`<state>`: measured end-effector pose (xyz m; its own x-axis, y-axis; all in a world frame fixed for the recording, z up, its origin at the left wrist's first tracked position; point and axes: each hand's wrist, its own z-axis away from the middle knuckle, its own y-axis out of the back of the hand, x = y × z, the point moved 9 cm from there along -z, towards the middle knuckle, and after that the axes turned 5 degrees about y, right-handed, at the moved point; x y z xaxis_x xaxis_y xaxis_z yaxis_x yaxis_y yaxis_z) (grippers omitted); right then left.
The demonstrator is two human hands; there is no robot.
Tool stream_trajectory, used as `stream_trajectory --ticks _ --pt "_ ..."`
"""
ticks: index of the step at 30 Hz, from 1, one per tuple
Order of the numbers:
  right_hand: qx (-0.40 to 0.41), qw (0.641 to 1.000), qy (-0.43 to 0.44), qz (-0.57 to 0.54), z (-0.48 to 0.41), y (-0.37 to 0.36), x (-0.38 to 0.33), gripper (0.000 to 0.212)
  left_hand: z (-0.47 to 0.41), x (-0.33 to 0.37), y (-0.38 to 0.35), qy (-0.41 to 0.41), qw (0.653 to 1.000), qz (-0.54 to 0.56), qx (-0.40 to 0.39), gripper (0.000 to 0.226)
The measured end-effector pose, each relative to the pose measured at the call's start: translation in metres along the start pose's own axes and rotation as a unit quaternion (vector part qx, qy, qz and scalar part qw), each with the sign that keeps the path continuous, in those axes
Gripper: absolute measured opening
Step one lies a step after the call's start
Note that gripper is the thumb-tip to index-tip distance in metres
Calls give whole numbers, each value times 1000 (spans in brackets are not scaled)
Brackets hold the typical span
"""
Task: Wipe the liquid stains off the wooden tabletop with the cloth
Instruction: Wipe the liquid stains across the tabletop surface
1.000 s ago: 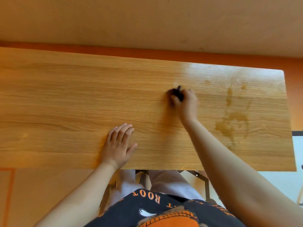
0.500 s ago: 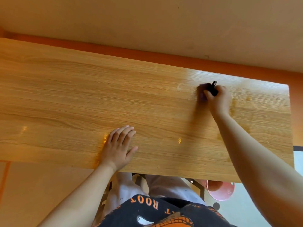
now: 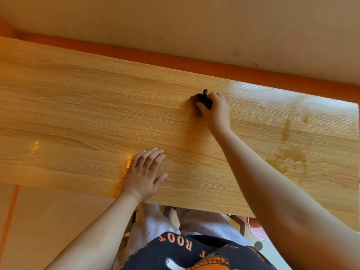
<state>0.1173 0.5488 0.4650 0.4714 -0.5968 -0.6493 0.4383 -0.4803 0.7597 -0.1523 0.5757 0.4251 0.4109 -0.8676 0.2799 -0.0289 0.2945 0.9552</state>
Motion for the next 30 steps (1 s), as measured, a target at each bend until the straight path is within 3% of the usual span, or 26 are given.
stream_trajectory --ticks 5,10,13,17,20,25,30 --pt "89 988 -124 22 -18 73 88 20 0 1 2 -3 1000 2 13 52" --pt "199 942 -270 -2 -9 111 144 22 1 2 4 -5 1000 4 22 52" --pt "195 948 -251 -7 -22 84 111 21 0 2 4 -4 1000 2 17 52" --pt "90 991 -101 11 -50 25 31 22 1 2 4 -5 1000 0 14 52" --pt "56 997 -55 3 -56 6 6 24 1 3 4 -4 1000 1 11 52" --pt "74 995 -55 26 -58 38 44 22 2 2 2 -3 1000 -3 6 52" --pt "141 973 -171 69 -51 107 125 27 1 3 5 -3 1000 3 13 52"
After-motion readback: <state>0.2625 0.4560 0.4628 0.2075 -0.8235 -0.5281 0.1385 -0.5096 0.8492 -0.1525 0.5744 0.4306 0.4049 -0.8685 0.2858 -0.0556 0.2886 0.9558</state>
